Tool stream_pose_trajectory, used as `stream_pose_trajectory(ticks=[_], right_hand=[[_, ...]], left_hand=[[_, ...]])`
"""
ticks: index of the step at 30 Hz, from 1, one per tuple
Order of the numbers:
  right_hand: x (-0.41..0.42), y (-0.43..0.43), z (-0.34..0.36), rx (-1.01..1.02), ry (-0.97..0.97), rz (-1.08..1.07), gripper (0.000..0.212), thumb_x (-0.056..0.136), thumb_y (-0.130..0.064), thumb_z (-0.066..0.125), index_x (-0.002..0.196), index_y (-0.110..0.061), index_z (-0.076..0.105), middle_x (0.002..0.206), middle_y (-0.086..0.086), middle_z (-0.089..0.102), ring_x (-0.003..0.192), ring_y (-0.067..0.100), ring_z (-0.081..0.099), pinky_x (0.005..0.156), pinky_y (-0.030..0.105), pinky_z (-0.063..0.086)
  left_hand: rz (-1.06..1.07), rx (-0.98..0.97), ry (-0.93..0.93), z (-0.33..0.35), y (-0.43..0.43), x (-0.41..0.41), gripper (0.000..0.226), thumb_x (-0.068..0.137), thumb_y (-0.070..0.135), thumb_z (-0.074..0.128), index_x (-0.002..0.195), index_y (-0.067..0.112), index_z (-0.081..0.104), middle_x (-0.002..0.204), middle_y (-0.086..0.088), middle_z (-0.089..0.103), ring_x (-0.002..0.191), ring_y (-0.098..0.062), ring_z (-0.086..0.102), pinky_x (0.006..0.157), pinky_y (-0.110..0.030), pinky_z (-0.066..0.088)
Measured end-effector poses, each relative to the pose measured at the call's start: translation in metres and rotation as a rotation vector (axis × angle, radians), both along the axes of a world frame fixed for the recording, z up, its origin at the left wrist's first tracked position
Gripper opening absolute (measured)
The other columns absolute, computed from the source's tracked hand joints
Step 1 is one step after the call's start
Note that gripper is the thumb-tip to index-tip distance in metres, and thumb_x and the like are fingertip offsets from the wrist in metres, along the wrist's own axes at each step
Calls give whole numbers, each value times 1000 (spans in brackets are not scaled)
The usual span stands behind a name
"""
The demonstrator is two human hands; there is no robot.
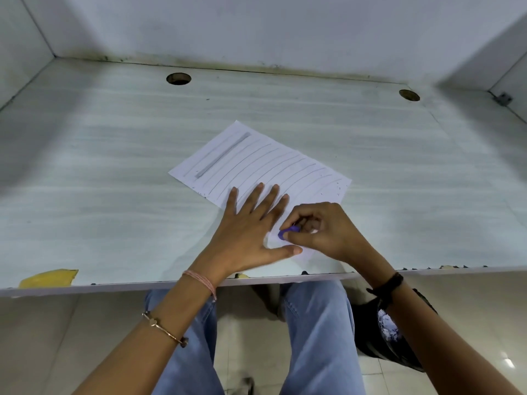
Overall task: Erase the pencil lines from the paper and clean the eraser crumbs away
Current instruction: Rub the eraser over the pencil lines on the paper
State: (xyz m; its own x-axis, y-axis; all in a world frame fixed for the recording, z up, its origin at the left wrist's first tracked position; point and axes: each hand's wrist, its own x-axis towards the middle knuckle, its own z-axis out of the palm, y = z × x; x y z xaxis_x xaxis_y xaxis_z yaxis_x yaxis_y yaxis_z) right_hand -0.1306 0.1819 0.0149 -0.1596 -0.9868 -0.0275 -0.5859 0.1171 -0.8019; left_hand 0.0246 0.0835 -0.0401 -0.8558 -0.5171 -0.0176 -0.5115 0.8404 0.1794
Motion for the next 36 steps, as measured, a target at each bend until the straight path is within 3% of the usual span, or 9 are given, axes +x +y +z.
stream_pose_trajectory(ticks=[4,8,13,17,21,25,30,34,36], right_hand=[[-17,-6,-1,-115,-18,-167,11,73,-4,76,78,-13,74,74,1,71,68,18,63,66,23,49],[-1,2,1,23,-12,23,8,74,-6,76,79,-12,75,73,4,72,68,19,65,66,22,49],[-17,-7,2,-116,9,-137,10,73,-3,75,77,-12,74,74,3,71,67,17,63,66,23,48],[-2,1,5,46,16,92,8,74,-6,76,79,-11,74,72,5,72,67,16,65,65,23,49],[-26,-10,4,-103,39,-147,8,74,-7,76,77,-14,74,74,0,71,64,7,60,63,18,45],[-4,2,2,30,0,81,7,74,-6,76,79,-10,74,74,1,72,66,12,63,65,20,49],[-25,-10,1,-120,27,-138,8,74,-8,76,78,-14,74,75,1,71,68,16,63,65,23,47],[-6,2,1,42,-16,135,7,75,-7,76,80,-11,73,75,2,73,73,21,68,70,28,52],[-23,-2,2,6,-11,40,7,75,-8,76,79,-13,73,76,-1,73,72,15,66,69,25,50]], left_hand=[[-3,4,-2,1,0,1,102,72,90,7,153,33,-17,160,9,-27,146,-15,-28,116,-58,-12],[-3,15,4,1,1,0,103,74,91,12,154,33,-16,160,9,-25,146,-15,-28,116,-58,-12],[-3,14,6,1,0,1,104,70,91,7,154,33,-16,160,9,-25,146,-15,-28,116,-57,-14],[-6,14,3,1,0,0,105,71,92,9,154,33,-15,161,8,-24,146,-15,-27,116,-58,-12],[-7,23,-9,3,1,1,103,74,89,14,153,32,-17,160,8,-27,145,-15,-29,116,-57,-14],[-7,6,-9,2,0,0,103,73,91,12,154,33,-16,160,9,-26,146,-15,-27,116,-58,-12],[-5,8,-6,1,-1,0,103,71,91,7,153,33,-17,160,8,-26,146,-15,-28,116,-58,-13],[-1,11,-19,3,0,0,106,68,91,4,153,33,-17,160,9,-26,146,-15,-28,116,-57,-12],[-5,18,-14,3,0,0,105,69,91,5,153,34,-18,160,9,-27,145,-15,-29,116,-57,-13]])
